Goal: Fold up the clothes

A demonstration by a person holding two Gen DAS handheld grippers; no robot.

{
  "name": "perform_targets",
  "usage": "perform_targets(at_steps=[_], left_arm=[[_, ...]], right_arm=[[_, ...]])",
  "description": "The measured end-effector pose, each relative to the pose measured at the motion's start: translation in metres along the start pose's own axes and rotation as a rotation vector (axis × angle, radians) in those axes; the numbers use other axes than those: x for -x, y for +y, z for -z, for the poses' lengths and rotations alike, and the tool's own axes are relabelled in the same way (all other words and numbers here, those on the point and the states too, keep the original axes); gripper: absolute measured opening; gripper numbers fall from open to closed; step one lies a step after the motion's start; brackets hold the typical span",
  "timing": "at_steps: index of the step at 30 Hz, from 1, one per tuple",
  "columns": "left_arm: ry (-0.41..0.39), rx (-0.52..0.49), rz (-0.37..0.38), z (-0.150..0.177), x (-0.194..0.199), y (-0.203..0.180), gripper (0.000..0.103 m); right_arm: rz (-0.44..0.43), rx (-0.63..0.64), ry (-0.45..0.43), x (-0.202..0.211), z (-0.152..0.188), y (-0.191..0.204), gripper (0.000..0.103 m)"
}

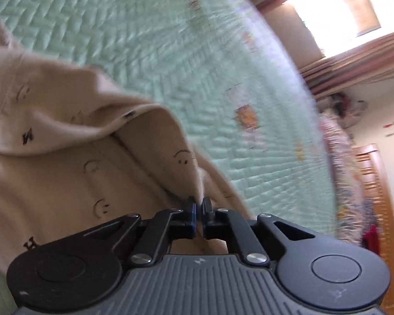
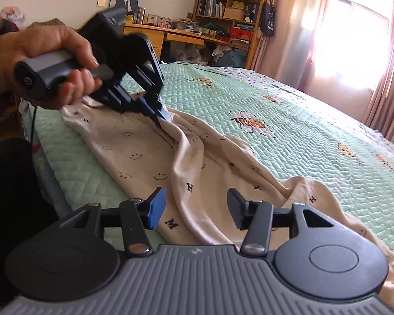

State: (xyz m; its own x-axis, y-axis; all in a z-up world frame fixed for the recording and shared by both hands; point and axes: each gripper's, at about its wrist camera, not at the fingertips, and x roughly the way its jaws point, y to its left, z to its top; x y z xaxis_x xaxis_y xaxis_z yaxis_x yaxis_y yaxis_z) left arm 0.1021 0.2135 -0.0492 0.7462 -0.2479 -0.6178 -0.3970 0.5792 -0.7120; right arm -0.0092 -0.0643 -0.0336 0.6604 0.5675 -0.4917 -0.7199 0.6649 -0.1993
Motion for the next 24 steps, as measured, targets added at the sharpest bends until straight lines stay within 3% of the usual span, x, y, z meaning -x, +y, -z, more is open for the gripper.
perform_targets(at_steps=[5,12,13,15,18,24], left_arm=[[-0.035,0.011,0.122,-0.006,0.019,-0.003,0.003],[-0.016,0.07,0.191,0.0,0.024,0.01,0.003],[-0.016,0.073,0.2,0.001,0.025,0.011,0.003],[-0.014,0.079,0.214,0.003,0.025,0.012,0.003],[-0.013,0.09,0.229,0.003,0.028,0.015,0.003],[-0.04,0.016,0.248,0.011,0.06,0.015,0.003]], right_arm=[[0.017,0.067,-0.018,-0.007,-0.003,0.011,0.061],[0.046,0.149,0.019,-0.031,-0.011,0.025,0.059],[0.053,0.152,0.032,-0.035,-0.012,0.027,0.057],[0.059,0.167,0.063,-0.045,-0.013,0.028,0.029],[0.076,0.2,0.085,-0.055,-0.01,0.029,0.004],[0.104,0.24,0.029,-0.029,-0.022,0.026,0.002]])
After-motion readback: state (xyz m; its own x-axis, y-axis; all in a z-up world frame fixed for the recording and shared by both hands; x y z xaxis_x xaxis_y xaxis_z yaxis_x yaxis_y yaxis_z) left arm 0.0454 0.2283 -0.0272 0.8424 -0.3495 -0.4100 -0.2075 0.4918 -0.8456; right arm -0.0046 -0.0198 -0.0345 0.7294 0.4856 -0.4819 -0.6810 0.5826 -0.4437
